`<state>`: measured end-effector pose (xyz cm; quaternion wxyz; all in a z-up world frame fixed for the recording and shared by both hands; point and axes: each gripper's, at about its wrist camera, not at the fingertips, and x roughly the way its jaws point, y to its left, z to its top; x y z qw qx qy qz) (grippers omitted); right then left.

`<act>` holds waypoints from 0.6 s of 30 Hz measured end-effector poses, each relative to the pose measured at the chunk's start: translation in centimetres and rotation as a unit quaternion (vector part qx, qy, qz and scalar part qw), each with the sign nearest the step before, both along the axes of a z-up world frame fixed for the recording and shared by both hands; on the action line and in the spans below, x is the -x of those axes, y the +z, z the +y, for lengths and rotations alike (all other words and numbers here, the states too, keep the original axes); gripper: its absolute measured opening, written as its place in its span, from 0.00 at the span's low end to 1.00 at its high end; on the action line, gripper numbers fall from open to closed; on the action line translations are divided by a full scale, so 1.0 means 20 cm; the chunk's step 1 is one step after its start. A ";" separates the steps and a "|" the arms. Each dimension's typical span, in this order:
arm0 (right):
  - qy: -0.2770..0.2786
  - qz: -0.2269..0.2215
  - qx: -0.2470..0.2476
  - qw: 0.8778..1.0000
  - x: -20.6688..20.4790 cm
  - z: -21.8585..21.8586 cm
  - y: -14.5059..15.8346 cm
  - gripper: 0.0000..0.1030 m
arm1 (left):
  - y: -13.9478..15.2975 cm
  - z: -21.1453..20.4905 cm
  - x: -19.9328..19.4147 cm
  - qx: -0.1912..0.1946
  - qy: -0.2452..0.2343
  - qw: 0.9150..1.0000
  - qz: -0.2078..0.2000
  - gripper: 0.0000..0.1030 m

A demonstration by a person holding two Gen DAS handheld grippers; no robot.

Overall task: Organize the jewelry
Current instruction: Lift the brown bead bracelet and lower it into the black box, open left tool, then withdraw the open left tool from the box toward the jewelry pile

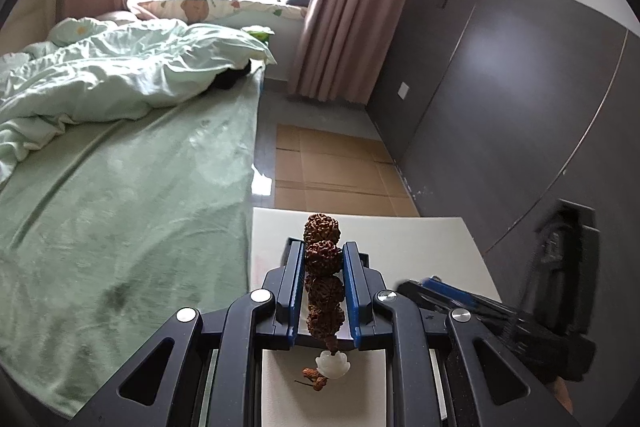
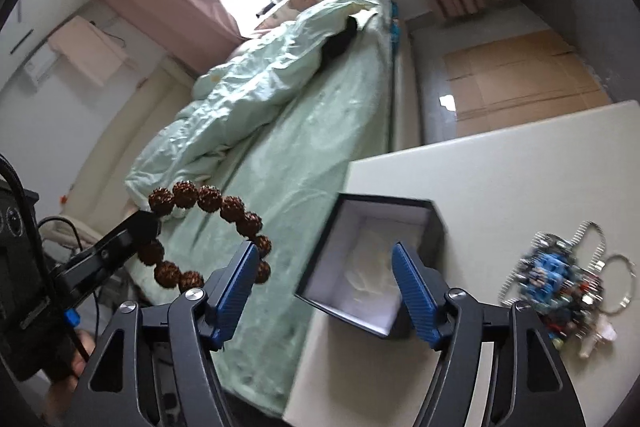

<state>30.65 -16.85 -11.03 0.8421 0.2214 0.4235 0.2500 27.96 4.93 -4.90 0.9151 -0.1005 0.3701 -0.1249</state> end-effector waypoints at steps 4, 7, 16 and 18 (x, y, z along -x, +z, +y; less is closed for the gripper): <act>-0.019 0.012 0.015 1.000 0.07 -0.10 -0.02 0.92 | -0.07 -0.05 -0.05 0.001 -0.006 1.000 0.013 0.19; -0.021 0.032 0.006 0.999 0.11 -0.19 -0.05 0.92 | -0.13 -0.09 -0.09 0.000 -0.008 1.000 0.023 0.19; -0.076 0.014 0.074 0.994 0.25 -0.43 -0.04 0.92 | -0.20 -0.19 -0.17 -0.013 -0.006 0.999 0.049 0.52; -0.087 0.017 0.081 0.993 0.27 -0.48 -0.04 0.93 | -0.19 -0.19 -0.15 0.005 -0.005 0.999 0.042 0.75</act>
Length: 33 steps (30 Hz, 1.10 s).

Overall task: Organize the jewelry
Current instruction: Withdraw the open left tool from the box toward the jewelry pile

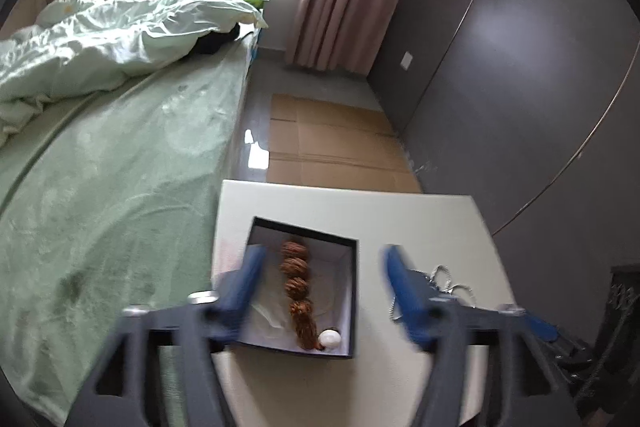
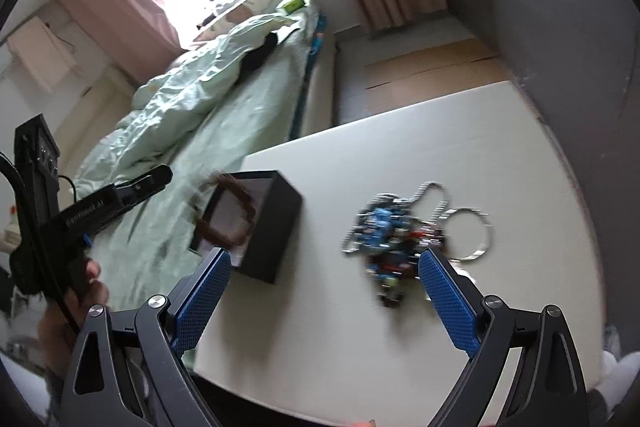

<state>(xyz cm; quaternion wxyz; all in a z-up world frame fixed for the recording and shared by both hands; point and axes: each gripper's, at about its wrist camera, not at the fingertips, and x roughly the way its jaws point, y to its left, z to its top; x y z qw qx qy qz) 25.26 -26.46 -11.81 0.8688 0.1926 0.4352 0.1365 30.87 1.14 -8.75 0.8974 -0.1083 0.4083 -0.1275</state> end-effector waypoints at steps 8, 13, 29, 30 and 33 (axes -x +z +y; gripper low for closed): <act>-0.030 -0.006 0.013 0.999 0.10 -0.16 -0.04 0.93 | 0.02 -0.08 0.12 0.002 -0.010 1.000 -0.015 0.84; -0.033 -0.007 -0.014 0.999 0.14 -0.24 -0.11 0.93 | 0.01 -0.19 0.18 -0.002 -0.035 0.999 -0.014 0.84; 0.008 -0.037 -0.015 0.999 0.35 -0.32 -0.28 0.93 | -0.11 -0.51 0.24 -0.026 -0.093 0.995 0.001 0.84; 0.008 -0.035 -0.009 0.999 0.36 -0.32 -0.29 0.94 | -0.12 -0.53 0.24 -0.030 -0.101 0.994 0.003 0.84; -0.002 -0.036 0.027 0.999 0.38 -0.33 -0.29 0.94 | -0.15 -0.62 0.24 -0.050 -0.129 0.990 0.006 0.78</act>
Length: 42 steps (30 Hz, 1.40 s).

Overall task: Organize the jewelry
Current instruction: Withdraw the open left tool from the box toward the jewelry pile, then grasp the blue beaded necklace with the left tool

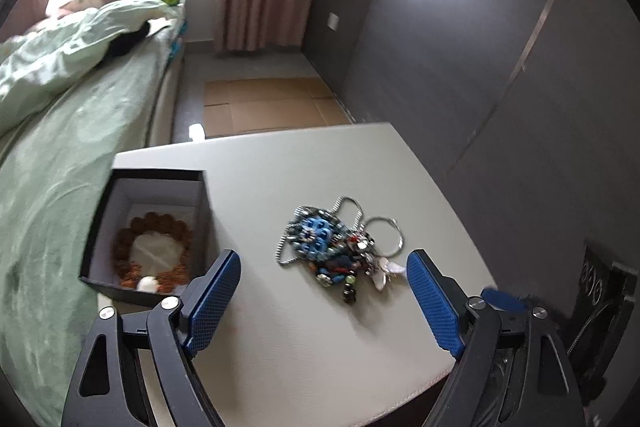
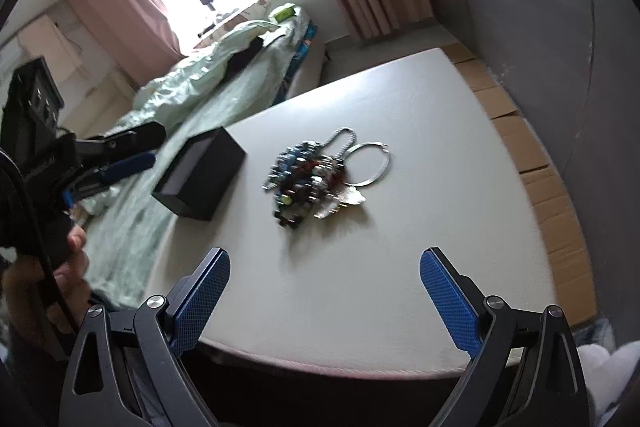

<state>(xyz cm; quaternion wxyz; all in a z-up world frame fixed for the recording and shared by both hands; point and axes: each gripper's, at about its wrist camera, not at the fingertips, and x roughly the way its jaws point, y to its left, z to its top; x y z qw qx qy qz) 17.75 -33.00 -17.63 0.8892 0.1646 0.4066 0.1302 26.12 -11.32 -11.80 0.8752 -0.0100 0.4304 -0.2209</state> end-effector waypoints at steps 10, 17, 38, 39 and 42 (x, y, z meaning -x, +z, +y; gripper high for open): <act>-0.024 0.011 0.017 1.000 -0.01 -0.13 -0.03 0.93 | -0.16 -0.24 -0.08 -0.061 -0.065 0.996 0.025 0.37; -0.031 0.000 0.013 0.999 -0.04 -0.19 -0.03 0.77 | -0.26 -0.33 -0.18 -0.088 -0.078 0.992 0.038 0.28; 0.029 0.024 -0.078 0.996 -0.28 -0.12 -0.10 0.39 | -0.28 -0.27 -0.31 -0.051 -0.052 0.994 0.079 0.09; 0.035 0.025 -0.081 0.996 -0.30 -0.11 -0.10 0.38 | -0.26 -0.26 -0.31 -0.046 -0.052 0.995 0.076 0.09; 0.049 0.023 -0.081 0.995 -0.33 -0.06 -0.08 0.38 | -0.19 -0.24 -0.29 -0.038 -0.049 0.996 0.063 0.09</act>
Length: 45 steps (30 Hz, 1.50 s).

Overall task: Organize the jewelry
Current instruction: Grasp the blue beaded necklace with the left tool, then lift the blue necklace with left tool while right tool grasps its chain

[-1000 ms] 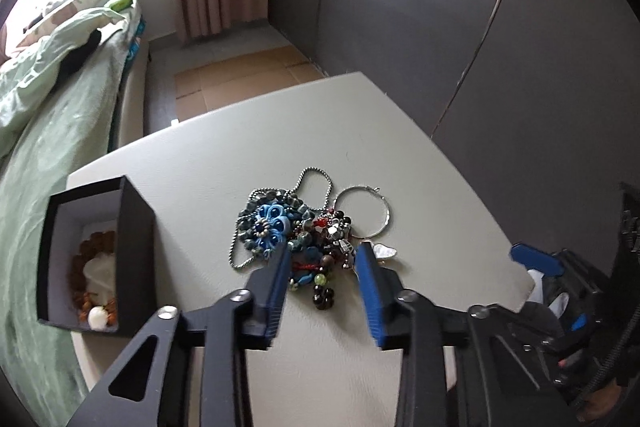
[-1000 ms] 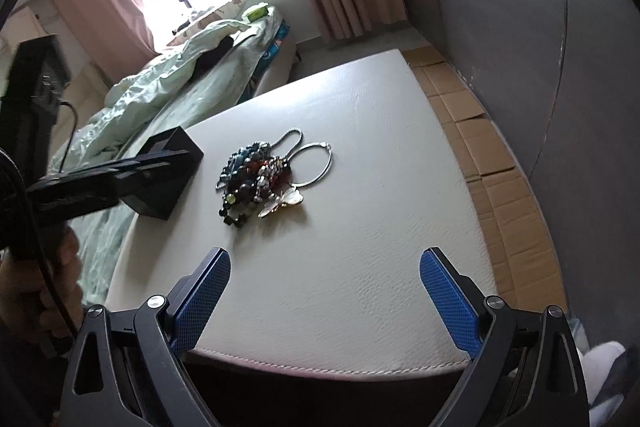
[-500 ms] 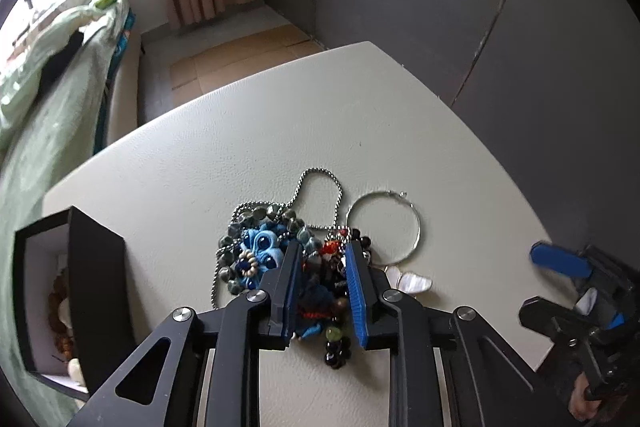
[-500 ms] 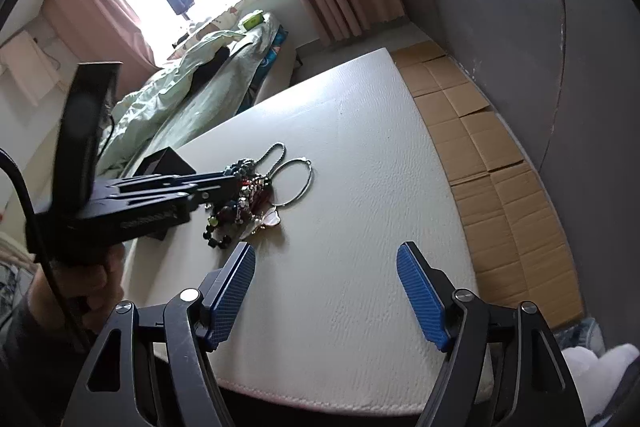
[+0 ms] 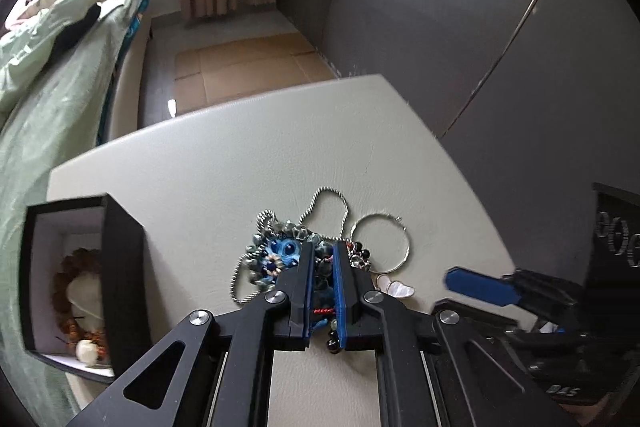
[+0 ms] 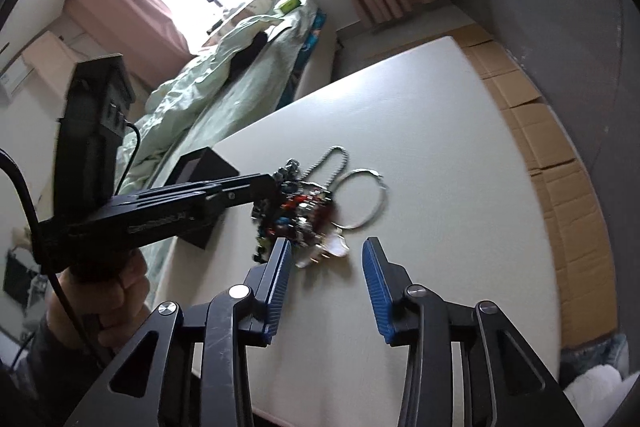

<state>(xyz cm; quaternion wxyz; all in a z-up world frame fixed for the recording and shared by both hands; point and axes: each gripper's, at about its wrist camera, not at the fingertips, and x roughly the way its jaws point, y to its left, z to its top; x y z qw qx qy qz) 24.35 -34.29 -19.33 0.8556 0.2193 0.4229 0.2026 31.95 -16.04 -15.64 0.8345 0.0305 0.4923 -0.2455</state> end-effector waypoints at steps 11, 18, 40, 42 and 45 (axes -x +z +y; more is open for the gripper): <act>0.048 0.013 0.031 0.998 -0.15 0.15 0.01 0.29 | 0.20 0.17 0.07 0.040 0.028 0.998 -0.031 0.08; 0.062 0.043 0.069 0.995 -0.23 0.23 -0.05 0.29 | 0.27 0.26 0.12 0.058 0.041 0.996 -0.045 0.08; 0.049 -0.017 0.074 0.996 -0.21 0.20 0.34 0.12 | 0.40 0.54 0.14 0.109 0.071 0.989 -0.067 0.08; 0.050 -0.029 0.078 0.995 -0.21 0.21 0.41 0.12 | 0.41 0.57 0.14 0.112 0.072 0.989 -0.070 0.08; 0.050 -0.049 0.080 0.994 -0.22 0.24 0.52 0.12 | 0.44 0.61 0.14 0.116 0.076 0.988 -0.075 0.08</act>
